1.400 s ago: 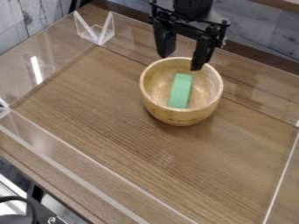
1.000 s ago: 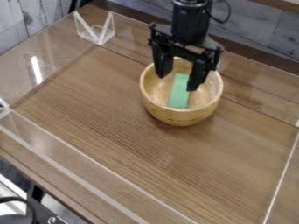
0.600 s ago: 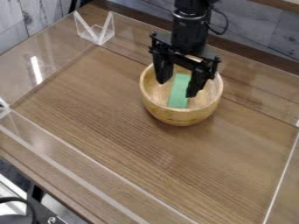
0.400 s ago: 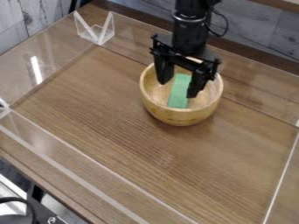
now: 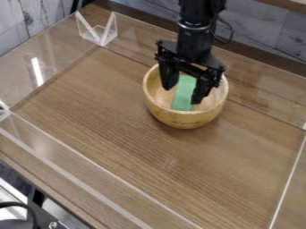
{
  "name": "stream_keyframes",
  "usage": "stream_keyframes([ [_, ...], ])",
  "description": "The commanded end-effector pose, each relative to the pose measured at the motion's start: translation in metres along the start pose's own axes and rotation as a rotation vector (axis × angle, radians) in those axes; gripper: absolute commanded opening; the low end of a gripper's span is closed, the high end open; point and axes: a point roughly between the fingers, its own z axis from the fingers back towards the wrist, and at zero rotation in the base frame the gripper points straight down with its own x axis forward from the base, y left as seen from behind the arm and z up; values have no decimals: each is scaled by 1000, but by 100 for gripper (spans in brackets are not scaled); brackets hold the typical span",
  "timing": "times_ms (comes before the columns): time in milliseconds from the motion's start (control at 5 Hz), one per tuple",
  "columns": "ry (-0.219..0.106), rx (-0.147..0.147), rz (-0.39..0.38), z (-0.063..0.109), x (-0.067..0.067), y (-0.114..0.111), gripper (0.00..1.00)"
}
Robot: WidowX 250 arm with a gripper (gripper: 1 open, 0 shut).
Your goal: Move green stick from inside the wooden bowl to the table next to it
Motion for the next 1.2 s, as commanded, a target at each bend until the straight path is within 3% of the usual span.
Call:
stream_keyframes([
  [0,-42,9,0,7,5,4,100],
  [1000,-55,25,-4,-15,11,3,100],
])
